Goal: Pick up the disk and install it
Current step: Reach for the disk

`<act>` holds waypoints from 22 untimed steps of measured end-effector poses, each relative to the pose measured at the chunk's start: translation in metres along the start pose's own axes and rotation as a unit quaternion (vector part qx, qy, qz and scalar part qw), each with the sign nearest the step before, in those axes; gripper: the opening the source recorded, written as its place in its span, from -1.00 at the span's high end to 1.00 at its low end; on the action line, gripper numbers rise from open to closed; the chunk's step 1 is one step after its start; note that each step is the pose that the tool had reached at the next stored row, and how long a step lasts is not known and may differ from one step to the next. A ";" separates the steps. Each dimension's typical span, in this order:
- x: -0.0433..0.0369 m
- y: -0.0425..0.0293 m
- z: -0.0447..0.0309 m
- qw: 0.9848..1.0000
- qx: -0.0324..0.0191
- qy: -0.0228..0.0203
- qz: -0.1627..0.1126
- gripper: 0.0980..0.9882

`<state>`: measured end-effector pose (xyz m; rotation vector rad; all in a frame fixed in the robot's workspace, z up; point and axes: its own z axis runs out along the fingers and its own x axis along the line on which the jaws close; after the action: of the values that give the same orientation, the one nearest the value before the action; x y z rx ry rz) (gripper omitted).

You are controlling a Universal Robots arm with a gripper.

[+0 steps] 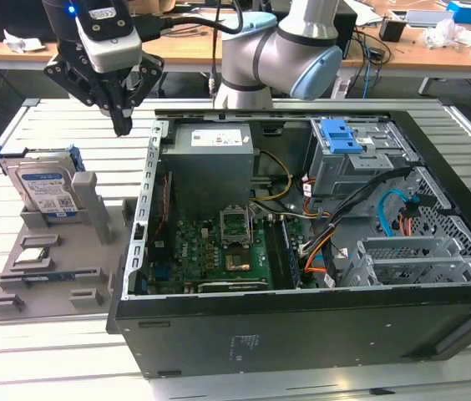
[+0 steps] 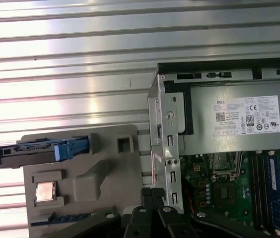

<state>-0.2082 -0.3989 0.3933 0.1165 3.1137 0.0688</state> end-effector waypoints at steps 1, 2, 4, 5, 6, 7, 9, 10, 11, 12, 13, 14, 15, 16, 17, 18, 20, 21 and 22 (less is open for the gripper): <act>0.0018 -0.0001 0.0000 1.000 0.000 0.000 0.000 0.98; 0.0043 -0.0003 -0.0001 1.000 0.000 0.000 0.000 0.98; 0.0083 -0.0006 -0.0002 1.000 0.000 0.000 0.000 0.98; 0.0094 -0.0007 -0.0002 1.000 0.000 0.000 0.000 0.98; 0.0108 -0.0008 -0.0003 1.000 0.000 0.000 0.000 0.98; 0.0130 -0.0010 -0.0003 1.000 0.000 0.000 0.000 0.98; 0.0167 -0.0012 -0.0005 1.000 0.000 0.000 0.000 0.98; 0.0179 -0.0013 -0.0005 1.000 0.000 0.000 0.000 0.98; 0.0191 -0.0014 -0.0005 1.000 0.000 0.000 0.000 0.98; 0.0203 -0.0015 -0.0005 1.000 0.000 0.000 0.000 0.98; 0.0220 -0.0016 -0.0006 1.000 0.000 0.000 0.000 0.98; 0.0238 -0.0018 -0.0006 1.000 0.000 0.000 0.000 0.98; 0.0249 -0.0018 -0.0007 1.000 0.000 0.000 0.000 0.98; 0.0265 -0.0020 -0.0007 1.000 0.000 0.000 0.000 0.98; 0.0284 -0.0021 -0.0007 1.000 0.000 0.000 0.000 0.98; 0.0297 -0.0022 -0.0008 1.000 0.000 0.000 0.000 0.98; 0.0353 -0.0026 -0.0009 1.000 0.000 0.000 0.000 0.98; 0.0381 -0.0028 -0.0010 1.000 0.000 0.000 0.000 0.98; 0.0411 -0.0031 -0.0011 1.000 0.000 0.000 0.000 0.98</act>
<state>-0.2494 -0.3989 0.3933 0.1165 3.1137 0.0688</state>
